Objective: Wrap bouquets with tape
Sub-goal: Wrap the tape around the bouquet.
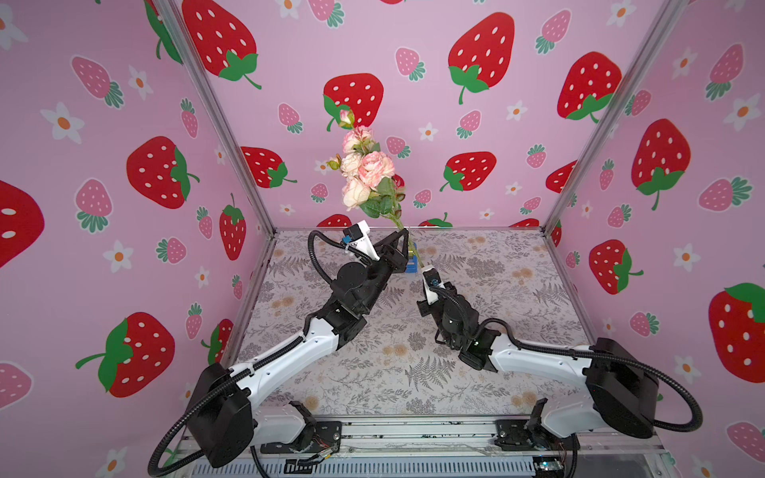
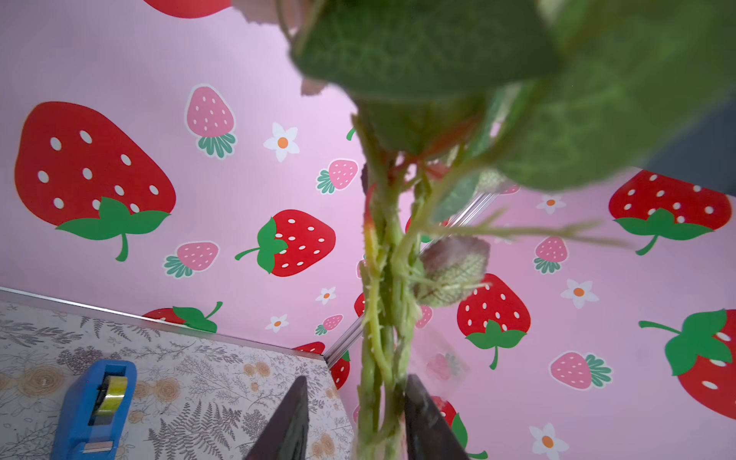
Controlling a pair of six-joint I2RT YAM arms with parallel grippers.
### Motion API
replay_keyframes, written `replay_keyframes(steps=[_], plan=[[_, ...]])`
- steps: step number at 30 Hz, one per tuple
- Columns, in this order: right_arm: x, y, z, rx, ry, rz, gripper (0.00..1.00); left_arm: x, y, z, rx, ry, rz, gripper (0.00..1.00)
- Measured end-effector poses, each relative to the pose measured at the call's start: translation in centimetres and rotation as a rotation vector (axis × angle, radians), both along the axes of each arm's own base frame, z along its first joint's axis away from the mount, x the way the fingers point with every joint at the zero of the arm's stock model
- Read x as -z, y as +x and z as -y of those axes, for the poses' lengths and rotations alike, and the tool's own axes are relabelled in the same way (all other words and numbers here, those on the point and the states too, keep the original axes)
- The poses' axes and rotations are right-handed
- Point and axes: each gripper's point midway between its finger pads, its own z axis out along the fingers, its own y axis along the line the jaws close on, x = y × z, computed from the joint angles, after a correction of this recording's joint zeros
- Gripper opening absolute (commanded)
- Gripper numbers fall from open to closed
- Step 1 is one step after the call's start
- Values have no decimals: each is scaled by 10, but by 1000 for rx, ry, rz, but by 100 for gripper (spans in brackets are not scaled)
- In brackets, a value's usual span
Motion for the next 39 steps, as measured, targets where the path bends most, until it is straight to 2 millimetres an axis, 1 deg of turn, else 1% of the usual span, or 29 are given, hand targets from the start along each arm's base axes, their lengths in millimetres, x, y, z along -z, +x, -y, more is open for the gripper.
replay_keyframes(steps=[4,8,10,12,15,19,20,21,24,25,27,28,29,30,31,32,33,34,35,37,39], plan=[[4,3,3,38,-27,7,0,3,5,1,-14,4,-21,36],[8,6,4,73,-51,12,0,2,10,2,-25,0,-39,26],[10,7,5,87,-61,12,0,3,13,3,-33,-5,-51,20],[11,9,6,107,-72,13,0,6,17,4,-38,-10,-67,16],[12,13,7,134,-86,12,0,8,20,6,-46,-13,-83,13],[11,17,6,160,-93,9,0,7,24,5,-63,-25,-92,10],[11,18,5,165,-95,9,0,7,24,4,-67,-27,-94,7],[11,18,5,168,-97,8,0,7,24,3,-71,-29,-95,0],[11,18,4,175,-99,7,1,7,26,4,-73,-23,-93,0],[11,18,3,175,-98,7,8,6,26,5,-71,-19,-90,0],[10,17,2,166,-82,2,31,4,24,9,-46,13,-68,0],[9,16,1,154,-75,0,39,4,23,12,-27,30,-58,0],[5,13,-2,128,-63,-4,50,3,22,15,-1,51,-43,0],[1,10,-4,95,-52,-7,64,2,21,18,34,67,-27,0],[-5,5,-8,53,-37,-9,74,1,20,19,63,79,-13,0],[-13,-1,-10,6,-12,-11,83,-1,19,21,104,89,4,0],[-22,-9,-12,-48,21,-12,90,-3,19,21,143,101,22,0],[-30,-16,-12,-97,47,-11,95,-4,19,21,170,110,35,0],[-38,-23,-11,-144,79,-10,96,-6,18,21,206,122,56,0],[-52,-38,-10,-253,136,-9,97,-9,15,20,260,141,87,0],[-61,-49,-12,-360,191,-20,97,-12,7,25,328,168,123,0]])
